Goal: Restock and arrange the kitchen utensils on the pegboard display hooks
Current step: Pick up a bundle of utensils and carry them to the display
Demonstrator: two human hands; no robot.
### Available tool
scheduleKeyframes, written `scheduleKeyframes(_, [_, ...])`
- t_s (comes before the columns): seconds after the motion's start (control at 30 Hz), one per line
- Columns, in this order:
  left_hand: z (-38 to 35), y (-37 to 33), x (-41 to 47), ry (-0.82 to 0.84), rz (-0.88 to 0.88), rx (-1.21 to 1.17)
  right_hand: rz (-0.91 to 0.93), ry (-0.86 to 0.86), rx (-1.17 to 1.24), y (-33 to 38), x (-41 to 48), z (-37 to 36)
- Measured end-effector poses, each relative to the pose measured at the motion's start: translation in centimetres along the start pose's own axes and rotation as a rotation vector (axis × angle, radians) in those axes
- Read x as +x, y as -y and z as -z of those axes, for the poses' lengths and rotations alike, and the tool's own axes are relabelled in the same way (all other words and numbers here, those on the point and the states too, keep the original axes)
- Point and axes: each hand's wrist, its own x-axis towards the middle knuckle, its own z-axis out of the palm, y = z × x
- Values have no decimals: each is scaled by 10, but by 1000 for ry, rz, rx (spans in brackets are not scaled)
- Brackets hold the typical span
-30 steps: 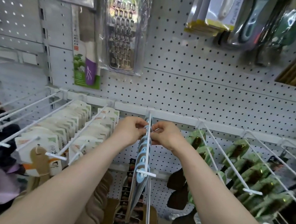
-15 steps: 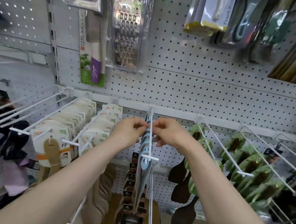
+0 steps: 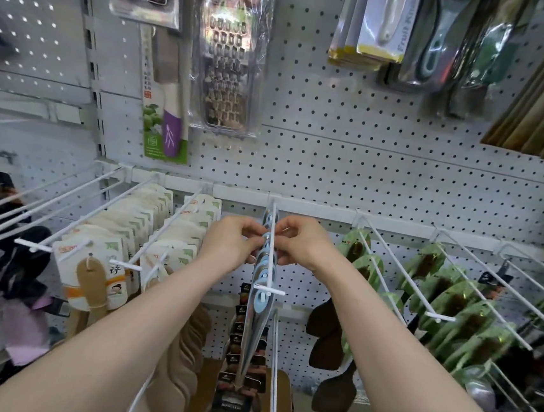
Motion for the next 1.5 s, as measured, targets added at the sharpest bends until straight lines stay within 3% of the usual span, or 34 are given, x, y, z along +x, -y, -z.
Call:
scheduleKeyframes(0.43, [5, 4, -13, 26, -17, 30, 19, -37, 18, -4, -15, 0])
scheduleKeyframes(0.73, [12, 1, -35, 56, -81, 98, 75, 83, 44, -10, -38, 8])
scheduleKeyframes(0.9, [7, 3, -32, 29, -67, 117, 60, 20, 57, -16, -35, -1])
scheduleKeyframes(1.33, [6, 7, -39, -70, -30, 18, 57, -15, 27, -20, -33, 2])
scheduleKeyframes(1.5, [12, 7, -62, -1, -79, -69, 111, 62, 46, -21, -60, 2])
